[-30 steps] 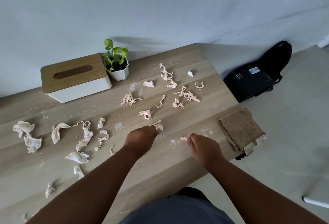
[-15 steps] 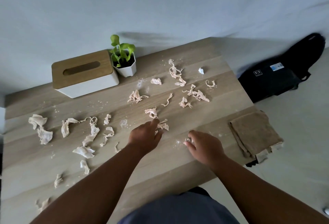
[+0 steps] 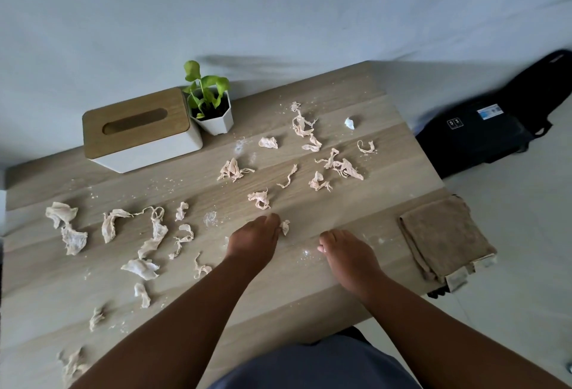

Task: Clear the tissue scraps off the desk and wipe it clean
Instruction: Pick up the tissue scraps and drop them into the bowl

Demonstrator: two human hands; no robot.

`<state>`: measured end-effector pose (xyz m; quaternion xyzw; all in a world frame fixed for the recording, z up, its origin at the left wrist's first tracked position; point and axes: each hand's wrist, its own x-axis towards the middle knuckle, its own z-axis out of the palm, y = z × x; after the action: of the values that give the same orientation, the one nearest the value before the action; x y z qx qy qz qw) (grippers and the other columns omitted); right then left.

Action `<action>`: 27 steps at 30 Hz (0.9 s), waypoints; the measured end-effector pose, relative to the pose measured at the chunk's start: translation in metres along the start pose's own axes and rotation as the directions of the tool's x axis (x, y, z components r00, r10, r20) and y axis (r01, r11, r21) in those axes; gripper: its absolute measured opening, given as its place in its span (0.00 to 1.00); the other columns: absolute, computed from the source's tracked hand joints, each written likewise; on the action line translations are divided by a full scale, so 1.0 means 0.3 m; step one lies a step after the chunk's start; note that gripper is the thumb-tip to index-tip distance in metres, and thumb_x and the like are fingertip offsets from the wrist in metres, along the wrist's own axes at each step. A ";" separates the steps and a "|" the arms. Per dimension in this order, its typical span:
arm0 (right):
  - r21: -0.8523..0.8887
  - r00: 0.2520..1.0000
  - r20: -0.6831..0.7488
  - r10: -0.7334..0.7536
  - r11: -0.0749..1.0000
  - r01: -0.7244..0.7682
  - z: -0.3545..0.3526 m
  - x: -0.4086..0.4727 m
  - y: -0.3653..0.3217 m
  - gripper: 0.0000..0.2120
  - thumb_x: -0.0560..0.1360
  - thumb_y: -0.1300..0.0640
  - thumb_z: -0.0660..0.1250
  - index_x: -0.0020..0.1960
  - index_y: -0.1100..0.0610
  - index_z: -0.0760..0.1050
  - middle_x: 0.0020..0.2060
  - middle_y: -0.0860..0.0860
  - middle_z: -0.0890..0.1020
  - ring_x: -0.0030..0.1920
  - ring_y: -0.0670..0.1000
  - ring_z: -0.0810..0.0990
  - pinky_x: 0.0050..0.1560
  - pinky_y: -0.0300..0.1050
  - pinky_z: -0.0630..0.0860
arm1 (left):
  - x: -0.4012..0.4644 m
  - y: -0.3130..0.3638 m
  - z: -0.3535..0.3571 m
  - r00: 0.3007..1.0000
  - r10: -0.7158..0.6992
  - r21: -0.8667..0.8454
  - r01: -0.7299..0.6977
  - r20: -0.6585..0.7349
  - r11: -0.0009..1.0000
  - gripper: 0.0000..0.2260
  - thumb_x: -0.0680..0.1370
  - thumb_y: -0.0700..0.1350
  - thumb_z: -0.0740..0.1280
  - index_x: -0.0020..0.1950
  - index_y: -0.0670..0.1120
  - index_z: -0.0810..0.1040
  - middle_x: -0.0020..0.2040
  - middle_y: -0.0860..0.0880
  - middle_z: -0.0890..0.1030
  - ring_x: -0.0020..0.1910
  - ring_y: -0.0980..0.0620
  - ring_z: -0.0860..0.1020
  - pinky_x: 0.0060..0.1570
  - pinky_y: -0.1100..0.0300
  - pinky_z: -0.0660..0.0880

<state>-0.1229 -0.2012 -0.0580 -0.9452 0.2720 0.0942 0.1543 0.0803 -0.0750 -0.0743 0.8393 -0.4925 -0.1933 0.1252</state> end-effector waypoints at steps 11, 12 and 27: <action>0.249 0.992 -0.034 0.120 0.963 -0.108 -0.056 0.004 -0.003 0.02 0.81 0.66 0.63 0.52 0.66 0.73 0.45 0.61 0.78 0.41 0.63 0.79 0.40 0.53 0.75 | -0.024 -0.033 -0.037 0.998 -0.054 -0.157 0.056 0.020 0.986 0.06 0.81 0.46 0.60 0.50 0.48 0.64 0.37 0.51 0.75 0.34 0.41 0.75 0.33 0.54 0.68; 0.254 0.992 -0.025 0.123 0.960 -0.113 -0.061 0.008 -0.002 0.03 0.80 0.68 0.62 0.53 0.65 0.73 0.47 0.61 0.78 0.43 0.62 0.79 0.41 0.54 0.75 | -0.023 -0.038 -0.043 0.998 -0.053 -0.162 0.055 0.022 0.985 0.05 0.81 0.46 0.60 0.51 0.48 0.65 0.38 0.50 0.76 0.35 0.41 0.76 0.34 0.53 0.70; 0.289 0.978 -0.043 0.204 0.940 -0.183 -0.086 0.073 0.011 0.10 0.78 0.70 0.59 0.57 0.63 0.73 0.51 0.59 0.77 0.48 0.60 0.79 0.47 0.52 0.74 | -0.011 -0.030 -0.129 0.994 -0.113 -0.239 0.112 0.010 0.965 0.11 0.79 0.43 0.61 0.38 0.49 0.64 0.34 0.50 0.71 0.35 0.44 0.72 0.34 0.53 0.65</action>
<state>-0.1040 -0.2234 -0.0405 -0.8848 0.3796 0.0349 0.2680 0.1032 -0.0668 -0.0427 0.8450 -0.4170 -0.2565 0.2151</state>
